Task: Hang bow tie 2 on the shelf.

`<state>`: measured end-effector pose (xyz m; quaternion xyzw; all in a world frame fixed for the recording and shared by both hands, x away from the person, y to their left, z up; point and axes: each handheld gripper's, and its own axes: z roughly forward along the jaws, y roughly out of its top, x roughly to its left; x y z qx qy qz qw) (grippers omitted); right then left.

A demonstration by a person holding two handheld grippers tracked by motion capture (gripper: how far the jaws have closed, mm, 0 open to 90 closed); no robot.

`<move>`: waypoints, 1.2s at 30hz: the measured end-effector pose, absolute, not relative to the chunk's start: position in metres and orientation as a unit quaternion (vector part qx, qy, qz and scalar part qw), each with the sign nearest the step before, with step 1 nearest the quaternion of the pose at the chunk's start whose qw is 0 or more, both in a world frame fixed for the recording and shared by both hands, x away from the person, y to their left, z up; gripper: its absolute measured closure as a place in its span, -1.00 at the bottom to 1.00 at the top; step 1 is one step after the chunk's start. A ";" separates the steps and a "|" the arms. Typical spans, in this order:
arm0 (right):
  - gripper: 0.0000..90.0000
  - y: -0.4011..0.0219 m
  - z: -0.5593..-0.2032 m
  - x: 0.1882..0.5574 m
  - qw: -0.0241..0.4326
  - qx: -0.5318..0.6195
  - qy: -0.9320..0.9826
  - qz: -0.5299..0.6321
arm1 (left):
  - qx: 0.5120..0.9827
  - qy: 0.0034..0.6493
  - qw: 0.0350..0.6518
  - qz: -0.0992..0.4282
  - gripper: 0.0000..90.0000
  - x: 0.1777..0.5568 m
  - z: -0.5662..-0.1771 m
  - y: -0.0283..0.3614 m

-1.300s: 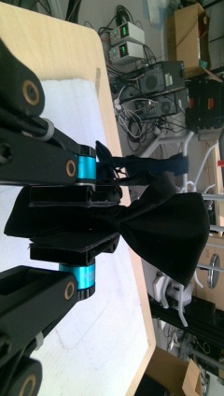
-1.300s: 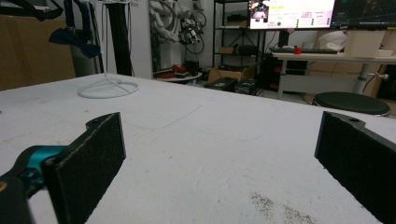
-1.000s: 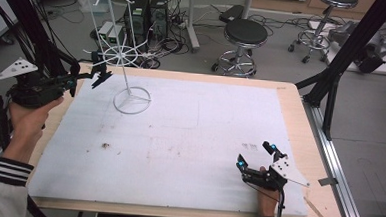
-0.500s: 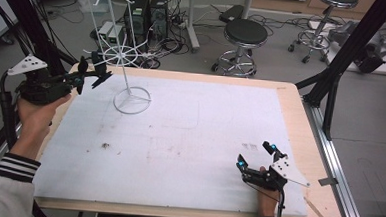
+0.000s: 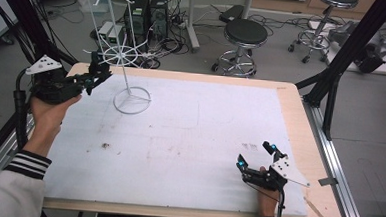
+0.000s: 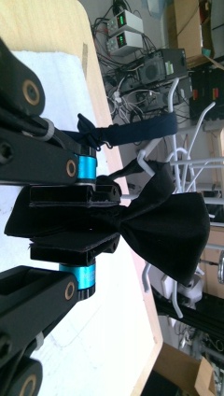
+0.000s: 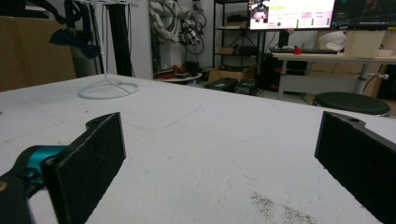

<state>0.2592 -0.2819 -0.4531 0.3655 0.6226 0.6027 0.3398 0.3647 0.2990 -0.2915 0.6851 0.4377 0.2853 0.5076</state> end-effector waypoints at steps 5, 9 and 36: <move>-0.98 -0.282 -0.453 0.259 0.338 0.366 0.623 0.603 | 0.690 0.436 0.504 0.283 0.70 0.368 -0.295 0.293; -0.98 -0.282 -0.453 0.259 0.338 0.366 0.623 0.603 | 0.691 0.439 0.502 0.280 0.70 0.373 -0.299 0.289; -0.98 -0.282 -0.453 0.259 0.338 0.367 0.623 0.603 | 0.711 0.401 0.525 0.241 -0.79 0.368 -0.317 0.295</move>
